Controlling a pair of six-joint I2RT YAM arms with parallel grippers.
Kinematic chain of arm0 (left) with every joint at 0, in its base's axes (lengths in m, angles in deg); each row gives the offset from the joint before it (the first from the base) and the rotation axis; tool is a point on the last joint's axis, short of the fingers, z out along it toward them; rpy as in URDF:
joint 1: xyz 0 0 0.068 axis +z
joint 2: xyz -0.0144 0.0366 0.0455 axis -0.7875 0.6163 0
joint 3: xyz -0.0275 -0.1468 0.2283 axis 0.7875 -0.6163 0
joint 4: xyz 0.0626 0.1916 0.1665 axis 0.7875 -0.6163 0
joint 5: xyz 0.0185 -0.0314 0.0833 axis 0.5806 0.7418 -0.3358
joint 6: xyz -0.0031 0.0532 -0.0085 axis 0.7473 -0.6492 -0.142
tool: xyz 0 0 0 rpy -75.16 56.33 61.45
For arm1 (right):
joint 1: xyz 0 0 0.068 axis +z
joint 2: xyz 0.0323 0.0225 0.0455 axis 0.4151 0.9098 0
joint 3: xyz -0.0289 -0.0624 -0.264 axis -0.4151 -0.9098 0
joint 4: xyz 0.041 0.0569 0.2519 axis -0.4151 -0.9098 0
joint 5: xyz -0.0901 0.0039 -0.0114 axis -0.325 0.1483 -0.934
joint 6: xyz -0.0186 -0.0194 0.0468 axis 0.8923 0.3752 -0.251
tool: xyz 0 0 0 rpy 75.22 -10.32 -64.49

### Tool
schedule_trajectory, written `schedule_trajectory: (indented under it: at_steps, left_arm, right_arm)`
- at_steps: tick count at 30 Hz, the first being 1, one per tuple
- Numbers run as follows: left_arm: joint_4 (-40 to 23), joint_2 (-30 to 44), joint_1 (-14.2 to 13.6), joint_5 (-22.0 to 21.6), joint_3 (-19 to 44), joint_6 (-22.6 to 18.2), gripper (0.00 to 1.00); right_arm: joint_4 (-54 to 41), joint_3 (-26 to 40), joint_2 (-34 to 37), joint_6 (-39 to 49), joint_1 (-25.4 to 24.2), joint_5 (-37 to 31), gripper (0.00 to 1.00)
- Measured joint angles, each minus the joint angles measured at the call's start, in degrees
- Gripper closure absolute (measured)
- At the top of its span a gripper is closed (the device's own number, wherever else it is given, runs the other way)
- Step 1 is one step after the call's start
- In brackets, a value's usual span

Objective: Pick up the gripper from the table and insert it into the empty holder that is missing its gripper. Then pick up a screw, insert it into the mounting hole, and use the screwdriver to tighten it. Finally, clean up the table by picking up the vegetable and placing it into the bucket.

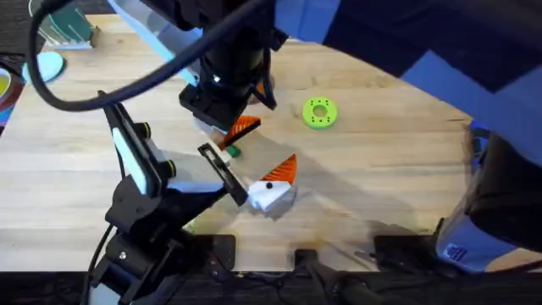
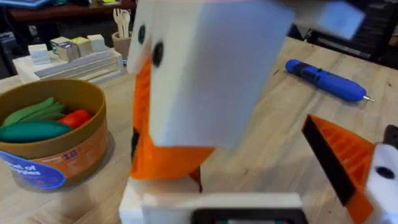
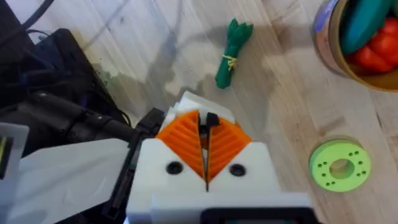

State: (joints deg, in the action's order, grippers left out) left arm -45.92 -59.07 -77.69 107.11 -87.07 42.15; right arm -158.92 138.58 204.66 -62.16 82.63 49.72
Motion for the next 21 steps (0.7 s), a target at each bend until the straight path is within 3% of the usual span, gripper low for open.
schedule_trajectory:
  at_steps: [17,18,21]
  left_arm:
    - [0.0,0.0,-0.1,0.6,0.0,0.1,0.008]
    - [0.0,0.0,-0.1,0.6,0.0,0.1,0.008]
    - [0.0,-0.1,-0.1,0.5,0.0,0.1,0.008]
  right_arm:
    - [-1.2,0.1,0.0,0.0,0.0,0.0,0.995]
    - [-1.3,0.1,0.0,-0.1,0.0,0.0,0.960]
    - [-2.4,0.2,-0.1,-0.2,-0.1,-0.5,0.539]
